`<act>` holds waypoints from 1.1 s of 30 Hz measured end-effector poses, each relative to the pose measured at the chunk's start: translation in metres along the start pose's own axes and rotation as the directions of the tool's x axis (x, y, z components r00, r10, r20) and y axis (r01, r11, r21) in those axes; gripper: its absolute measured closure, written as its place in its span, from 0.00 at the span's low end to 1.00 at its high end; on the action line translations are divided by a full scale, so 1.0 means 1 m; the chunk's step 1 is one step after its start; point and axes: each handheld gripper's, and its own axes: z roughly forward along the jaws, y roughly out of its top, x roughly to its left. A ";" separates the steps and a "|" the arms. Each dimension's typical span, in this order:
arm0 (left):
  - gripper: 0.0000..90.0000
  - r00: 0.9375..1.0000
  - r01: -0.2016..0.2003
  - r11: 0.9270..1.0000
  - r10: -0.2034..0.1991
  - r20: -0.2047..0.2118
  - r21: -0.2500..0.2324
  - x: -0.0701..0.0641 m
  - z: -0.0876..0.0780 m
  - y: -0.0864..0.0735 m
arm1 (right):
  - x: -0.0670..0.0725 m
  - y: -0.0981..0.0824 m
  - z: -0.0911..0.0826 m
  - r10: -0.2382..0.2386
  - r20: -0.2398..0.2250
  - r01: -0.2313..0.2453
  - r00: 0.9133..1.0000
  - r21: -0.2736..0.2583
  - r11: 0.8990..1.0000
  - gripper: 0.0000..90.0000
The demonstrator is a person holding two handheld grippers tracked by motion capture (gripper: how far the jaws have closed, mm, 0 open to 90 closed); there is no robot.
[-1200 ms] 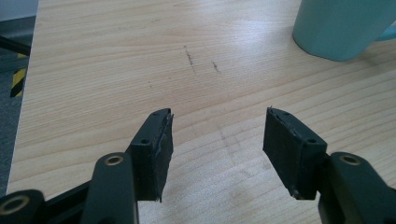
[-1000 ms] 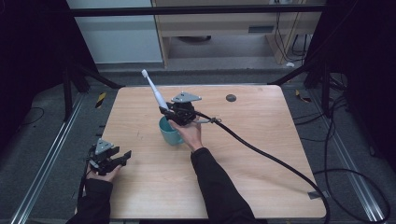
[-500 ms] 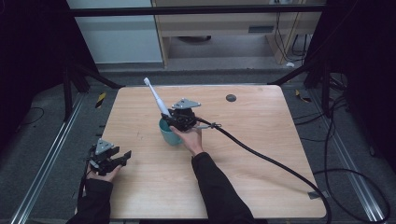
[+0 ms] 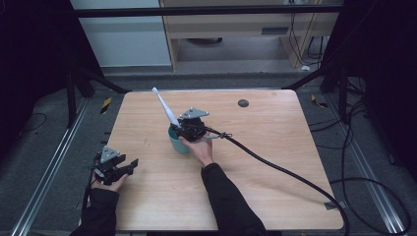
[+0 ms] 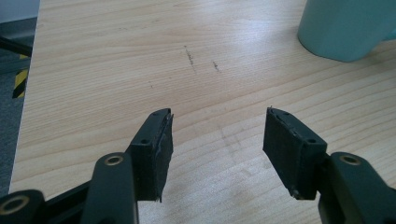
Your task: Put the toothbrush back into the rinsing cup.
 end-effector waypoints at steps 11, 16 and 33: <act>0.46 1.000 -0.002 1.000 0.002 -0.001 0.001 0.000 0.000 0.000 | 0.000 0.001 -0.001 0.000 0.000 0.000 1.000 0.043 0.999 0.72; 0.46 1.000 -0.002 1.000 0.002 -0.001 0.002 0.000 0.000 0.000 | 0.000 0.003 -0.003 -0.001 -0.002 0.001 1.000 0.049 0.999 0.68; 0.45 1.000 0.005 1.000 -0.005 0.004 0.000 0.001 -0.001 -0.001 | -0.006 0.019 -0.066 -0.033 0.027 0.033 0.999 -0.007 0.999 0.25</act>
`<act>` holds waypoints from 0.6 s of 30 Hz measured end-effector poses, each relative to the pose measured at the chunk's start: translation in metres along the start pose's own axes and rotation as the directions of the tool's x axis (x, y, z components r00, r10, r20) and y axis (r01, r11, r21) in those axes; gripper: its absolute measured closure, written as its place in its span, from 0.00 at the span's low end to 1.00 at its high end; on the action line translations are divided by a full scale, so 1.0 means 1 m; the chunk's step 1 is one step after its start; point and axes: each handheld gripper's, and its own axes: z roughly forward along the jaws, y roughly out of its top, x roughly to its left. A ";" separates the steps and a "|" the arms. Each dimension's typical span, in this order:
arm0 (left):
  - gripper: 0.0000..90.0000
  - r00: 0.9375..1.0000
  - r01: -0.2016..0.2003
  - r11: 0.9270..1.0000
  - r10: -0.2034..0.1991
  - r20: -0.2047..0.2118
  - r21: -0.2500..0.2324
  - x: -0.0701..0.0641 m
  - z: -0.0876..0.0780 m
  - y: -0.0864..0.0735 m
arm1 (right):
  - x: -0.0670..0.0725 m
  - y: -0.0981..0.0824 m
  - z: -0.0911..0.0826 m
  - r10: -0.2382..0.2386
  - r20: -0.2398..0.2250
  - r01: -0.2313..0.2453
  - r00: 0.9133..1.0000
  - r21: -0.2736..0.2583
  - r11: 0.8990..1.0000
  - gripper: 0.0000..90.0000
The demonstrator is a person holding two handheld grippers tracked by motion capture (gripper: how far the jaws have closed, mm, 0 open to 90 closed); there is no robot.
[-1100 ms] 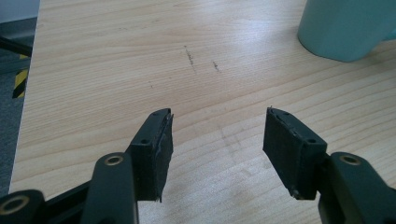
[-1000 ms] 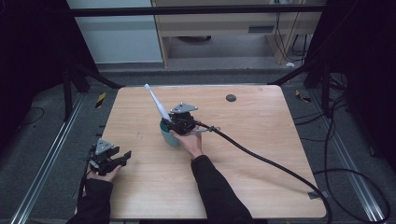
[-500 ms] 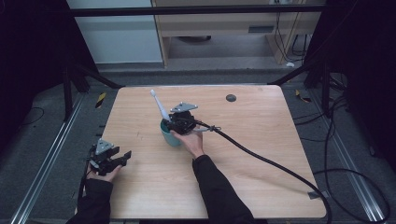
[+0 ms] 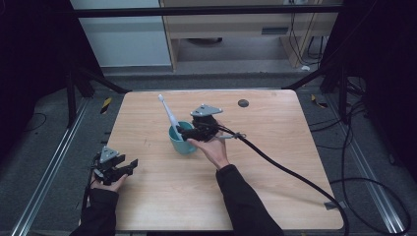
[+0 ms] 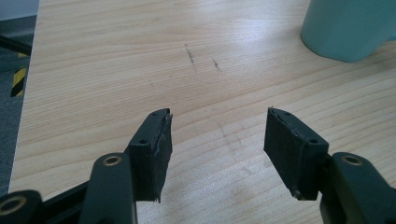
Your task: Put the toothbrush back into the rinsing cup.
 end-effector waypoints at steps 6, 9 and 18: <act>0.44 1.000 0.001 1.000 -0.001 -0.002 0.000 -0.001 0.000 0.000 | -0.018 -0.011 -0.049 0.006 0.061 -0.008 0.998 0.019 1.000 0.20; 0.44 1.000 0.002 1.000 -0.002 -0.001 0.000 -0.001 0.000 0.000 | -0.025 -0.018 -0.070 0.020 0.081 -0.021 0.996 0.012 1.000 0.19; 0.43 1.000 -0.003 1.000 0.003 -0.003 -0.002 -0.001 0.000 0.001 | -0.044 -0.050 -0.120 0.038 0.124 -0.043 0.992 0.038 0.998 0.18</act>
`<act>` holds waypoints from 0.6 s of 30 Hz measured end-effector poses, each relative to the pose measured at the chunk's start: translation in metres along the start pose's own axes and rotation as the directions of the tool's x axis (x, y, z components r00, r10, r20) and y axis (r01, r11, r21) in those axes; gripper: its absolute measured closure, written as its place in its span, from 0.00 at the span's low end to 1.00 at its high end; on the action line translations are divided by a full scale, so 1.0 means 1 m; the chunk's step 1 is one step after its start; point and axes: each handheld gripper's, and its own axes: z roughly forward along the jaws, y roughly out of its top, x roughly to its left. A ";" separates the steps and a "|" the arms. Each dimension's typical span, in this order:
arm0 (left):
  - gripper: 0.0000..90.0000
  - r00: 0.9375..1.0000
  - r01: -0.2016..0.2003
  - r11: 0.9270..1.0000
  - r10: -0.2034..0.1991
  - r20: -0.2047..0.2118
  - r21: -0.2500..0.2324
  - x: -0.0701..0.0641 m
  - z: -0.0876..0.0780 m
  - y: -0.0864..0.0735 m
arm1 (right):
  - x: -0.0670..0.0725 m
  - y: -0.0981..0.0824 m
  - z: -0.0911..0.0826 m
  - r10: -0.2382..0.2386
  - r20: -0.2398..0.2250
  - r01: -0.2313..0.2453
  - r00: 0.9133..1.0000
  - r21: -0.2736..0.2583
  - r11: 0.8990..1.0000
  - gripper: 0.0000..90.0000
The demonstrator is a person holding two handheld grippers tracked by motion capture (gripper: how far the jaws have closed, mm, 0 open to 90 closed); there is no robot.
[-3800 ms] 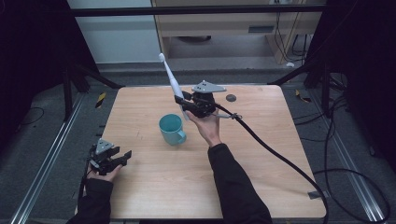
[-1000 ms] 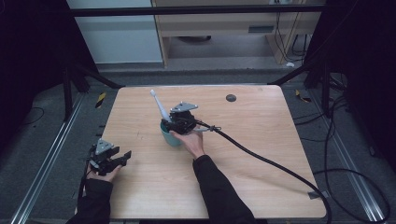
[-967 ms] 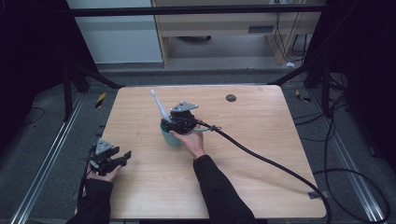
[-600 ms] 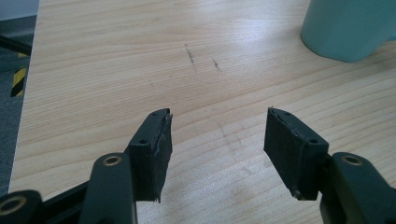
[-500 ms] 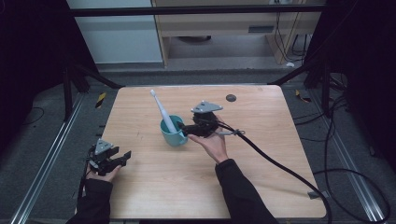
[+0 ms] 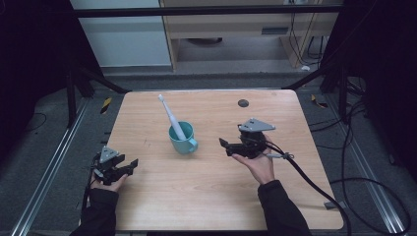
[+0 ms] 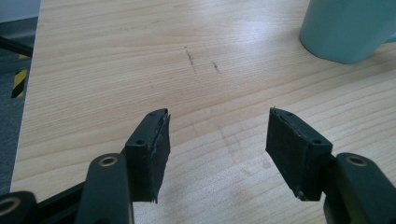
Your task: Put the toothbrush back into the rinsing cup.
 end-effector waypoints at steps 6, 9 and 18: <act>0.43 1.000 -0.002 1.000 0.002 -0.001 -0.004 -0.001 0.000 0.000 | -0.020 -0.023 -0.021 0.051 0.015 -0.051 0.999 0.026 0.998 0.17; 0.42 1.000 -0.002 1.000 0.002 0.001 -0.002 0.000 0.000 0.000 | -0.027 -0.034 -0.030 0.054 0.049 -0.056 0.997 0.045 0.997 0.17; 0.41 1.000 -0.001 1.000 0.001 0.006 -0.004 -0.001 0.000 0.000 | -0.045 -0.067 -0.048 0.091 0.114 -0.103 0.989 0.109 0.989 0.15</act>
